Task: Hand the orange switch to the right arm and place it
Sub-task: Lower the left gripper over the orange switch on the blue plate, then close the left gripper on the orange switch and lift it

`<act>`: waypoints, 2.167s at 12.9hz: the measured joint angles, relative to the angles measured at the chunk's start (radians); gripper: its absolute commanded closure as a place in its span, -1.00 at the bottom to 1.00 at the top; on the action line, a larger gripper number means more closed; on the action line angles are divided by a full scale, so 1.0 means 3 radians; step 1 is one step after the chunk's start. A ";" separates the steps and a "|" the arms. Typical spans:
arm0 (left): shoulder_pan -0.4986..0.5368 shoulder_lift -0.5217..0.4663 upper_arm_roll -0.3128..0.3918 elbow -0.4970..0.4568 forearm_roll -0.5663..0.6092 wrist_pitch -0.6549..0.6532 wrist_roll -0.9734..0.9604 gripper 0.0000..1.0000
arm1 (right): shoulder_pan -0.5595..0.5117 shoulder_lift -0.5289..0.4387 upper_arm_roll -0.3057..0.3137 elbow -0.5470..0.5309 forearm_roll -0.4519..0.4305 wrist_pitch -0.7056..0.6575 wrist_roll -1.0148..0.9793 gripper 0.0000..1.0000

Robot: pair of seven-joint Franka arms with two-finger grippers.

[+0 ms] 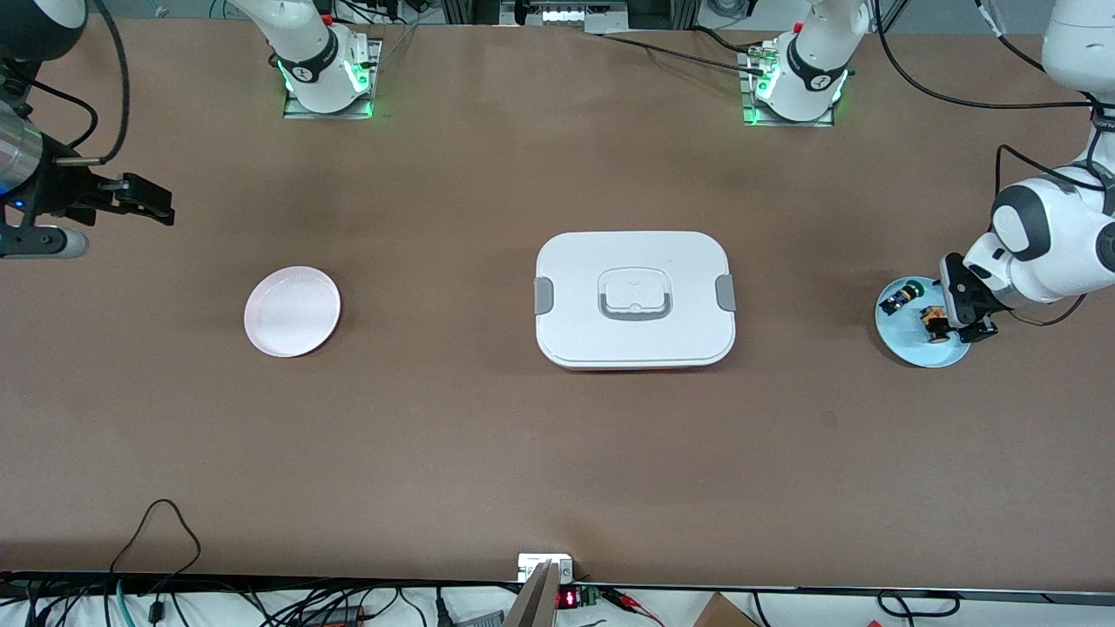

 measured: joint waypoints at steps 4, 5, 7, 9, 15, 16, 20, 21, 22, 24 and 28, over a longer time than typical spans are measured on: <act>0.0019 0.0021 -0.0001 0.0010 -0.0018 0.0093 0.0134 -1.00 | -0.0024 -0.0028 -0.0021 0.0001 0.0090 -0.0005 -0.0009 -1.00; 0.0022 0.0023 -0.0001 0.0011 -0.0018 0.0107 0.0149 -1.00 | -0.0021 -0.0026 -0.0018 0.0000 0.0093 -0.0005 -0.0009 -1.00; 0.0022 0.0021 -0.0007 0.0031 -0.0019 0.0109 0.0163 -1.00 | -0.0013 -0.0021 -0.0011 0.0000 0.0093 -0.0004 -0.0008 -1.00; 0.0018 0.0008 -0.0018 0.0061 -0.0019 0.0109 0.0174 -1.00 | -0.0006 -0.0021 -0.0008 0.0001 0.0093 -0.0004 -0.0007 -1.00; -0.0023 -0.0050 -0.0062 0.0113 -0.0019 0.0109 0.0692 -1.00 | -0.0007 -0.0024 -0.0008 0.0001 0.0093 0.0003 -0.0007 -1.00; -0.0026 -0.0041 -0.0064 0.0113 -0.0055 0.0109 0.0823 -1.00 | -0.0006 -0.0024 -0.0008 0.0001 0.0092 0.0005 -0.0007 -1.00; -0.0026 -0.0011 -0.0062 0.0115 -0.0229 0.0111 0.1099 -1.00 | -0.0006 -0.0024 -0.0008 0.0002 0.0093 0.0040 -0.0007 -1.00; -0.0026 0.0008 -0.0060 0.0120 -0.0258 0.0111 0.1103 -1.00 | -0.0006 -0.0024 -0.0007 0.0002 0.0093 0.0053 -0.0007 -1.00; -0.0024 0.0030 -0.0057 0.0125 -0.0281 0.0113 0.1107 -1.00 | -0.0006 -0.0024 -0.0007 0.0002 0.0093 0.0061 -0.0007 -1.00; -0.0012 0.0083 -0.0054 0.0130 -0.0316 0.0121 0.1114 -1.00 | -0.0005 -0.0024 -0.0007 0.0002 0.0092 0.0067 -0.0007 -1.00; -0.0001 0.0168 -0.0051 0.0210 -0.0339 0.0139 0.1124 -1.00 | -0.0005 -0.0023 -0.0007 0.0002 0.0092 0.0067 -0.0007 -1.00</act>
